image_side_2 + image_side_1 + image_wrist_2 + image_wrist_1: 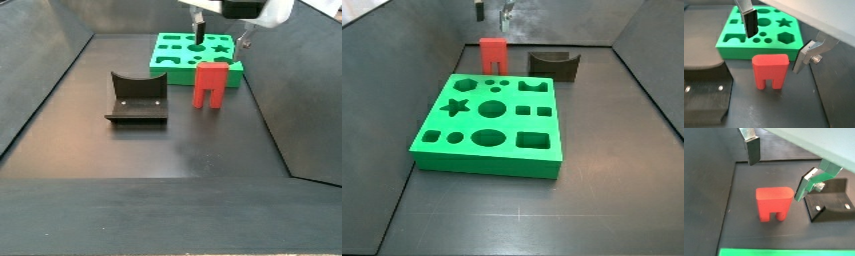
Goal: Pick up the square-circle object. Move up. Rotate the square-circle object. Place the square-circle object on the fixture. Regrasp the square-circle object. Move to above the board. Insert the square-circle object.
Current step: Rotate the square-circle object.
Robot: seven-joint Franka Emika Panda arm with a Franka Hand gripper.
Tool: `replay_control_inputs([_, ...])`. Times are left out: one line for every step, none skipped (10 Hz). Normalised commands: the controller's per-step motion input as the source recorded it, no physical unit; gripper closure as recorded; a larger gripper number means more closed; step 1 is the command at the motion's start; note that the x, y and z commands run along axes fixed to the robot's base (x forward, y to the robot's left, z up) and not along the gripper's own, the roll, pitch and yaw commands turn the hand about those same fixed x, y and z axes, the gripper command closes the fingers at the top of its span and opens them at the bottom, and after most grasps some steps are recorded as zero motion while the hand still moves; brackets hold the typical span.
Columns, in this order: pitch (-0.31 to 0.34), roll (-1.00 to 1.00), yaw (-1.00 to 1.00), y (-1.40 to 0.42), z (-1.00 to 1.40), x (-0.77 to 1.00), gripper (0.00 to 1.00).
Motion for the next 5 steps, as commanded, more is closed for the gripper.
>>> replay_control_inputs([0.014,0.02,1.00,0.01,-0.03,0.03,0.00])
replay_control_inputs([0.015,0.02,1.00,0.01,-0.03,0.03,0.00])
replay_control_inputs([0.017,0.02,1.00,0.01,-0.03,0.03,0.00])
replay_control_inputs([0.019,0.02,1.00,0.01,-0.03,0.03,0.00])
replay_control_inputs([0.021,0.02,1.00,0.01,-0.03,0.03,0.00])
